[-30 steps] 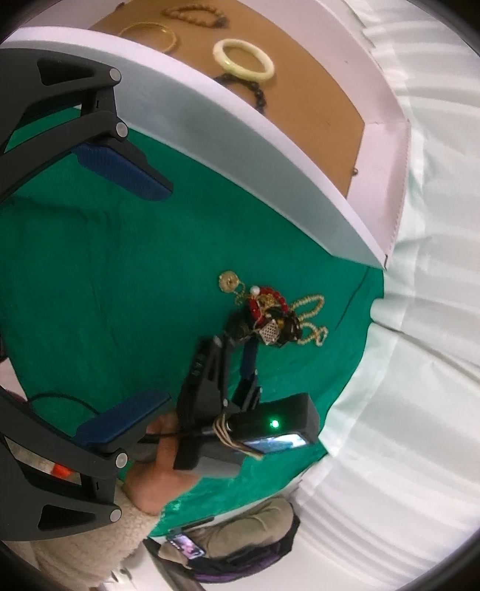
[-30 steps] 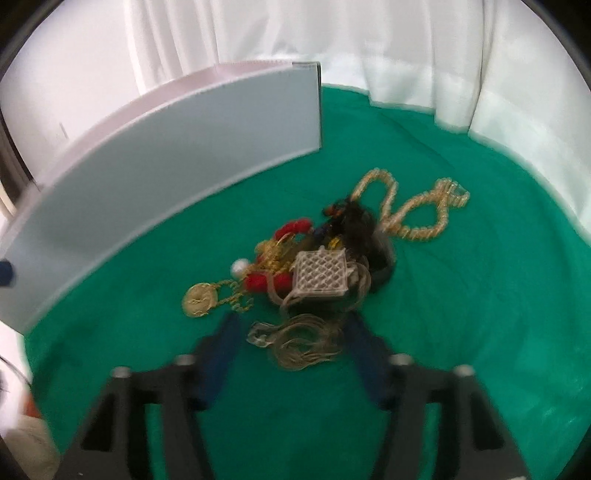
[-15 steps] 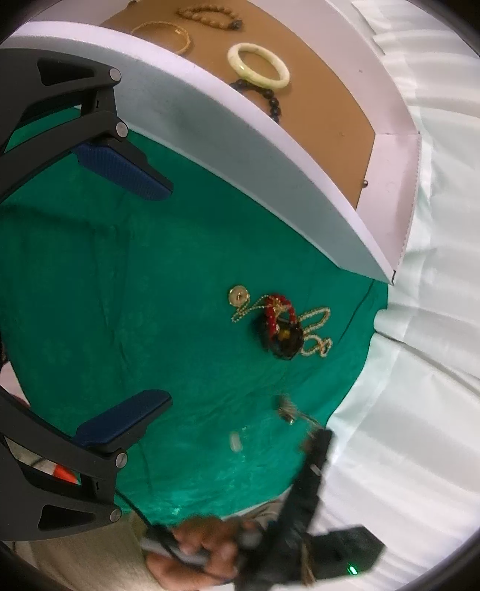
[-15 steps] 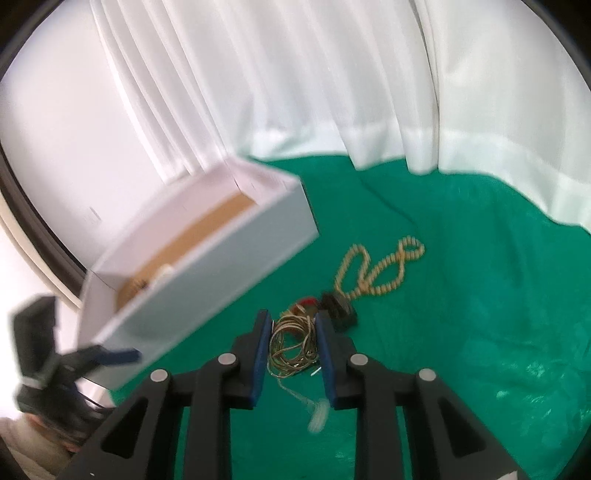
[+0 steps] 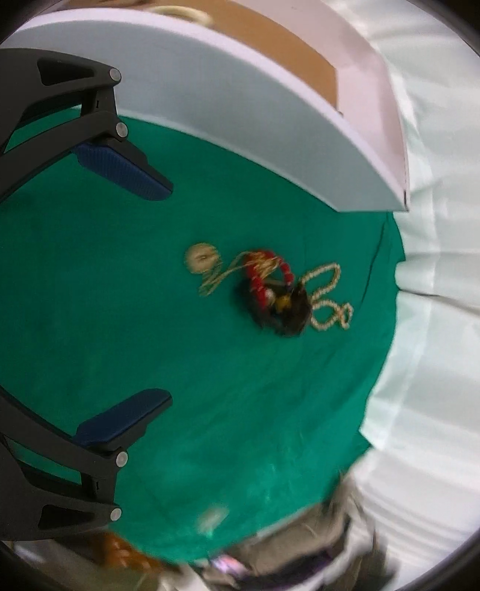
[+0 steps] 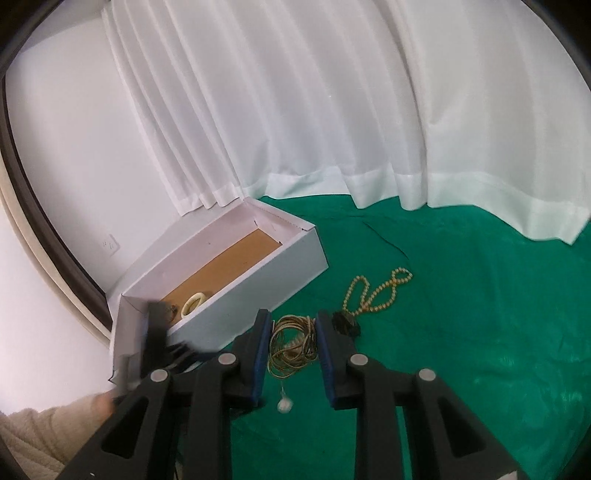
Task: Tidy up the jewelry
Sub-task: 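Grasp the round gold pendant with the left tool while the right tool lifts the gold chains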
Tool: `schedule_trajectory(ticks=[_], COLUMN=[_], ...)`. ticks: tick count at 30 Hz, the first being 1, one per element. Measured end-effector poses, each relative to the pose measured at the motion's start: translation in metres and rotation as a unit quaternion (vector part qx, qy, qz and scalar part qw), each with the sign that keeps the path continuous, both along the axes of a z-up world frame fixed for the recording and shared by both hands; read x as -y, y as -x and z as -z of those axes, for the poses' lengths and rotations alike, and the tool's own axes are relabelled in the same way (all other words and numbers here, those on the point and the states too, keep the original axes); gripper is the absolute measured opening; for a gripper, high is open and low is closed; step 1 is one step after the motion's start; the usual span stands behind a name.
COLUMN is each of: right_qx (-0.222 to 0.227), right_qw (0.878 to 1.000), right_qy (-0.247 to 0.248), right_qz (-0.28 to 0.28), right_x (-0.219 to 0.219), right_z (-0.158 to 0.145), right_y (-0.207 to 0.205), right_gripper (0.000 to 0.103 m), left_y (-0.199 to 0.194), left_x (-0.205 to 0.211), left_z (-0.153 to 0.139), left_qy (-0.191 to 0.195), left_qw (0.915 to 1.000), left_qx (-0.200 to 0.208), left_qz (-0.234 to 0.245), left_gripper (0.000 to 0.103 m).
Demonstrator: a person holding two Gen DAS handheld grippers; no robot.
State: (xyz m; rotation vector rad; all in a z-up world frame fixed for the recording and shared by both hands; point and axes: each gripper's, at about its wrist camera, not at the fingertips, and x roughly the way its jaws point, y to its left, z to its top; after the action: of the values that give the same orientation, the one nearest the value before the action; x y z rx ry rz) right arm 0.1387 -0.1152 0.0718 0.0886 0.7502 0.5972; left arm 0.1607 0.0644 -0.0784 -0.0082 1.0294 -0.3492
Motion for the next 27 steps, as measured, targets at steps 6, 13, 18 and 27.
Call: schedule_trajectory(ticks=[6,13,18,27], right_qx=[0.001,0.004,0.014,0.028], right_qw=[1.000,1.000,0.999,0.999], right_qy=[-0.009,-0.006,-0.011,-0.012], right_qz=[0.014,0.026,0.028,0.019], right_x=[0.028,0.045,0.047,0.039], right_z=[-0.004,-0.003,-0.011,-0.028], right_y=[0.029,0.041,0.044,0.046], right_gripper=[0.025,0.025,0.025,0.025], left_y=[-0.028,-0.020,-0.013,0.013], left_x=[0.012,-0.011,-0.030,-0.060], left_z=[0.034,-0.016,-0.085,-0.184], left_qy=[-0.051,0.052,0.103,0.154], left_qw=[0.9987,0.9982,0.9919,0.9782], left_qx=[0.009,0.022,0.071,0.136], left_qz=[0.006,-0.020,-0.025,-0.031], left_gripper=[0.023,0.021,0.021,0.021])
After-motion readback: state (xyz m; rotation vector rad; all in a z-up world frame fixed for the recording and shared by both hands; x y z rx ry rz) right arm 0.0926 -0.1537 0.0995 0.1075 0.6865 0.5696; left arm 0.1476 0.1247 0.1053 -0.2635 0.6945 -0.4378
